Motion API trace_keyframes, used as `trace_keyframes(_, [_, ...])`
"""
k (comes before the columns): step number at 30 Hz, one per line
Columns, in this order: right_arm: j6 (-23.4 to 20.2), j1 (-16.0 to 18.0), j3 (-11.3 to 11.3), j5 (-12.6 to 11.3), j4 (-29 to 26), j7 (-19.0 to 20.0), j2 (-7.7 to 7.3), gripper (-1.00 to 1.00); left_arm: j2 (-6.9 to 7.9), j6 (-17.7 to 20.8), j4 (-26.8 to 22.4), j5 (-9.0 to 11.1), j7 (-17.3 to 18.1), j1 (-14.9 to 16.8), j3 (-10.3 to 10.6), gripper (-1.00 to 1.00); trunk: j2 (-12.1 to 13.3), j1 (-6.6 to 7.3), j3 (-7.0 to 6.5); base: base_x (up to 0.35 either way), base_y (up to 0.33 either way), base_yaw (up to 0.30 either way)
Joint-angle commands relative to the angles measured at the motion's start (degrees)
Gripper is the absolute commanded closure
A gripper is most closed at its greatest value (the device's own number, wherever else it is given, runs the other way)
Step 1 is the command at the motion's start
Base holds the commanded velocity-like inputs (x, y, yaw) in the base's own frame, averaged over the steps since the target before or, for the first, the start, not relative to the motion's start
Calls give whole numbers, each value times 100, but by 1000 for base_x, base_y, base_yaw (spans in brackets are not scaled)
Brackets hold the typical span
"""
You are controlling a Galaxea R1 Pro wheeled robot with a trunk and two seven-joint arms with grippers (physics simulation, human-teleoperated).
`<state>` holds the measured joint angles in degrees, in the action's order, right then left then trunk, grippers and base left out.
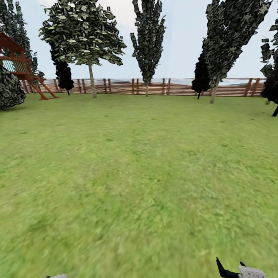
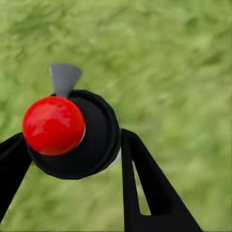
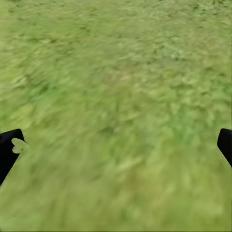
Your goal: In the garden, pick up the pesticide atomizer on the floor and spray pesticide onto both trees until each tree trunk is fully covered.
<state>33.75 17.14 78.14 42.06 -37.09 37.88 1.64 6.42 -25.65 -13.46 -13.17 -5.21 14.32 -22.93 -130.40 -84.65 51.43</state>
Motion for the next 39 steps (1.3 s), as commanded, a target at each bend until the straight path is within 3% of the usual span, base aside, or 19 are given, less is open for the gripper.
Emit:
trace_keyframes(1, [2, 0, 0, -1, 0, 0, -3, -100, 0, -1, 0, 4, 2, 0, -1, 100, 0, 0, 8, 313, 160, 171])
trace_keyframes(39, [9, 0, 0, 4, 0, 0, -6, -100, 0, -2, 1, 7, 2, 0, -9, 100, 0, 0, 290, 318, 125, 170])
